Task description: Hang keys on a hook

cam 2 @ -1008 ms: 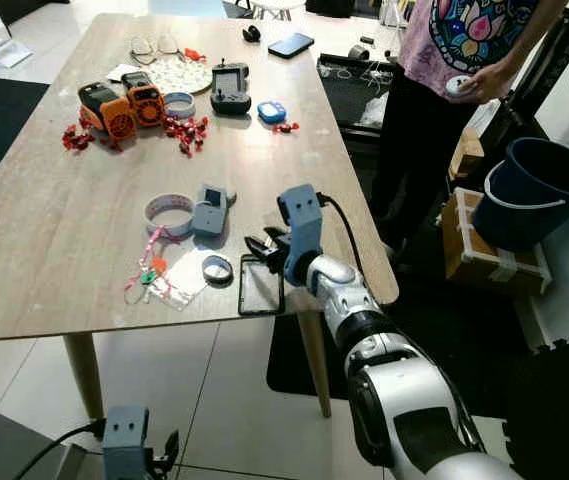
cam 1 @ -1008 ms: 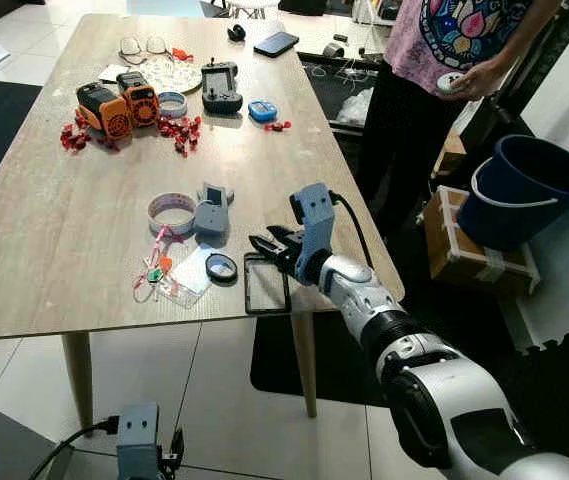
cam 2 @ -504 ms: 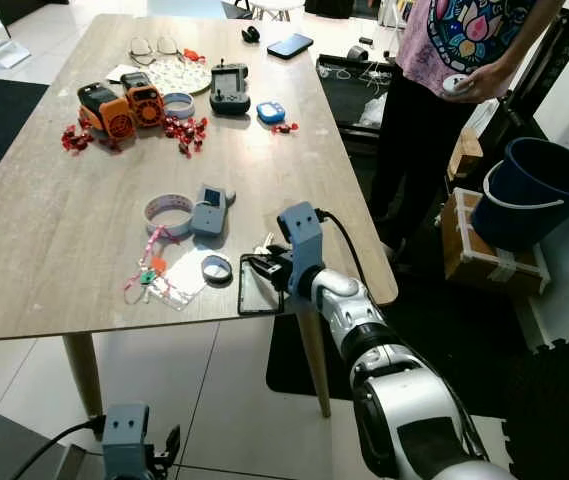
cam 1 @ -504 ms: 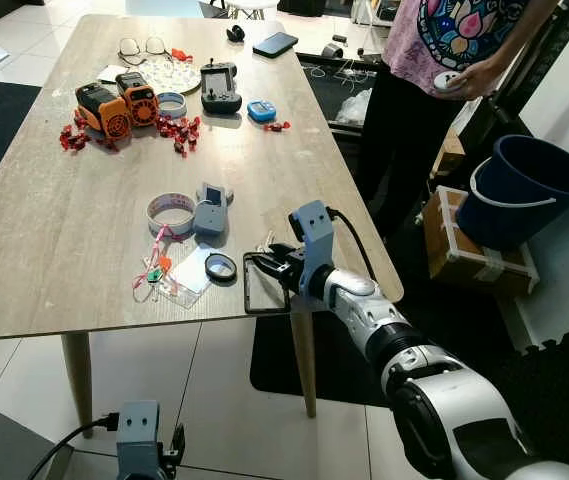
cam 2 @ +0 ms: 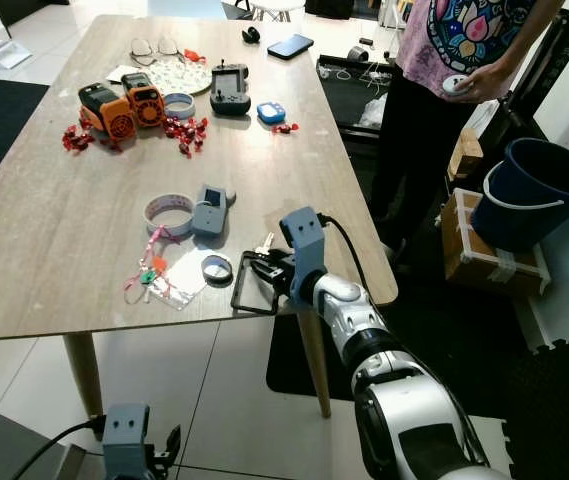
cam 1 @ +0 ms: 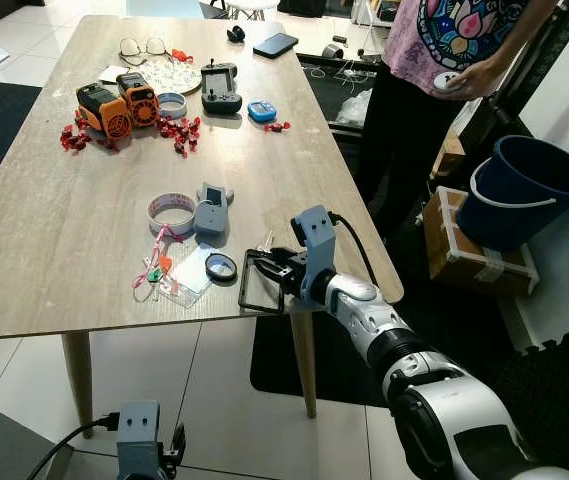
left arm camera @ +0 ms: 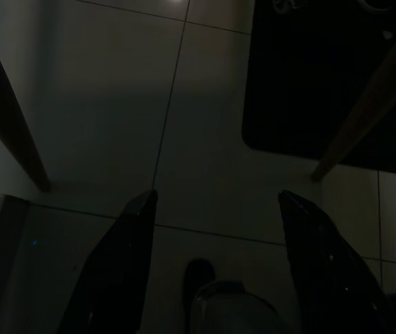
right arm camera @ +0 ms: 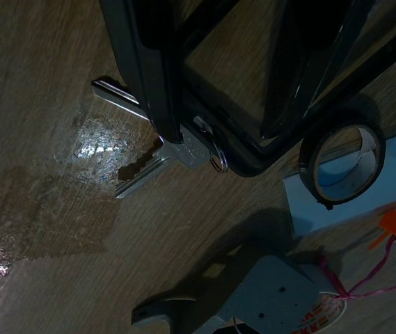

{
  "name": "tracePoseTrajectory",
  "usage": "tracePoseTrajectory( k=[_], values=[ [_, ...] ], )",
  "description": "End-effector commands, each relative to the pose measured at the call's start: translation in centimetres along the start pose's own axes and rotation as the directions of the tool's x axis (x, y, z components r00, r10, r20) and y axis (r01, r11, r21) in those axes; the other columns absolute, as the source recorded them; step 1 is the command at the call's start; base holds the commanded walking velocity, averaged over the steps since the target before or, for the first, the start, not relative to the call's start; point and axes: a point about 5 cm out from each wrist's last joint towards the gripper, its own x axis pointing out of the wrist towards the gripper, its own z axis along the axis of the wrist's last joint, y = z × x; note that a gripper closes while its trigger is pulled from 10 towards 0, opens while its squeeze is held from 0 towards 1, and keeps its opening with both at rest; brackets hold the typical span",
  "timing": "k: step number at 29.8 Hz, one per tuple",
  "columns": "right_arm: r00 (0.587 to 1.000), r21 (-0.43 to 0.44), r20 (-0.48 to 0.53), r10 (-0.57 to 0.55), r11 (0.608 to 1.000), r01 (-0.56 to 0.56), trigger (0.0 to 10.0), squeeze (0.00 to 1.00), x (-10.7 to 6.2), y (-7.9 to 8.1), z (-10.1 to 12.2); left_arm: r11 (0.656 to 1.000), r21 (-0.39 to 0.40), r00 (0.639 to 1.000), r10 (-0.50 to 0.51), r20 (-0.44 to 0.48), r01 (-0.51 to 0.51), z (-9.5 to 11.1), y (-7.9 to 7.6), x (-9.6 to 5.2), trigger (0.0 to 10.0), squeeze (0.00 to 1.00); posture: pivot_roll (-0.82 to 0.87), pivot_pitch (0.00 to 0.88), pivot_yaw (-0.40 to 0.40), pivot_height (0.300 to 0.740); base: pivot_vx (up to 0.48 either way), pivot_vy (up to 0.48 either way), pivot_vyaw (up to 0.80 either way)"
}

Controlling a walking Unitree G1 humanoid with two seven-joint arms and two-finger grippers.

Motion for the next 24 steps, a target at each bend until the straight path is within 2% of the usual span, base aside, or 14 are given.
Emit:
tracePoseTrajectory(
  k=[1,2,3,4,5,6,9,10,12,13,18,20,21,24],
  values=[
    [0.999,0.027,-0.032,-0.018,0.999,0.019,8.6,0.00,-0.4,-0.3,-0.9,1.000,-0.002,1.000,-0.007,-0.029,0.007,-0.8,-0.1,-0.4,10.0,0.00,0.07,0.158,-0.063,0.740,0.000,0.000,0.00],
    [0.999,0.027,-0.032,-0.018,0.999,0.019,8.6,0.00,-0.4,-0.3,-0.9,1.000,-0.002,1.000,-0.007,-0.029,0.007,-0.8,-0.1,-0.4,10.0,0.00,0.07,0.158,-0.063,0.740,0.000,0.000,0.00],
    [0.999,0.026,-0.032,-0.017,0.999,0.018,6.6,0.00,-0.3,-0.2,-0.8,1.000,-0.002,1.000,-0.006,-0.029,0.006,-0.8,-0.1,-0.4,10.0,0.00,0.07,0.158,-0.062,0.740,0.000,0.000,0.00],
    [0.999,0.026,-0.032,-0.017,0.999,0.018,6.6,0.00,-0.3,-0.2,-0.8,1.000,-0.002,1.000,-0.006,-0.029,0.006,-0.8,-0.1,-0.4,10.0,0.00,0.07,0.158,-0.062,0.740,0.000,0.000,0.00],
    [0.999,0.026,-0.032,-0.017,1.000,0.018,5.0,0.00,-0.3,-0.2,-0.7,1.000,-0.001,0.999,-0.006,-0.031,0.006,-0.8,-0.1,-0.4,10.0,0.00,0.07,0.158,-0.064,0.740,0.000,0.000,0.00],
    [0.999,0.023,-0.033,-0.018,1.000,0.019,4.6,0.00,-0.2,-0.2,-0.7,1.000,-0.001,0.999,-0.005,-0.034,0.005,-0.8,-0.1,-0.4,10.0,0.00,0.07,0.158,-0.064,0.740,0.000,0.000,0.00],
    [0.999,0.018,-0.038,-0.021,1.000,0.022,4.4,0.00,-0.2,-0.2,-0.6,1.000,0.000,0.999,-0.005,-0.038,0.005,-0.8,-0.1,-0.4,10.0,0.00,0.07,0.157,-0.065,0.740,0.000,0.000,0.00],
    [0.999,0.014,-0.045,-0.027,1.000,0.027,3.6,0.00,-0.1,-0.3,-0.5,1.000,0.000,0.999,-0.005,-0.040,0.005,-0.8,-0.1,-0.4,10.0,0.00,0.07,0.157,-0.066,0.740,0.000,0.000,0.00],
    [0.998,0.011,-0.051,-0.031,0.999,0.032,3.5,0.00,-0.1,-0.4,-0.4,1.000,0.001,0.999,-0.005,-0.042,0.005,-0.9,-0.1,-0.4,10.0,0.00,0.07,0.157,-0.066,0.740,0.000,0.000,0.00],
    [0.998,0.008,-0.055,-0.035,0.999,0.036,2.5,0.00,-0.1,-0.4,-0.4,1.000,0.000,0.999,-0.005,-0.043,0.005,-0.9,-0.1,-0.4,10.0,0.00,0.07,0.157,-0.066,0.740,0.000,0.000,0.00],
    [0.998,0.004,-0.057,-0.040,0.999,0.041,2.2,0.00,-0.1,-0.5,-0.1,1.000,0.000,0.999,-0.005,-0.045,0.006,-0.9,-0.2,-0.4,10.0,0.00,0.07,0.154,-0.067,0.740,0.000,0.000,0.00],
    [0.998,0.002,-0.057,-0.041,0.999,0.042,1.5,0.00,0.0,-0.5,-0.1,1.000,0.000,0.999,-0.006,-0.046,0.006,-0.9,-0.2,-0.3,10.0,0.00,0.07,0.152,-0.068,0.740,0.000,0.000,0.00],
    [0.998,0.001,-0.056,-0.041,0.999,0.042,0.0,0.00,0.0,-0.5,0.0,1.000,0.000,0.999,-0.006,-0.046,0.006,-0.9,-0.2,-0.3,10.0,0.00,0.07,0.150,-0.068,0.740,0.000,0.000,0.00],
    [0.998,0.001,-0.053,-0.040,0.999,0.040,0.0,0.00,0.0,-0.5,0.1,1.000,0.000,0.999,-0.006,-0.047,0.006,-0.9,-0.2,-0.3,10.0,0.00,0.07,0.148,-0.069,0.740,0.000,0.000,0.00]
  ],
)
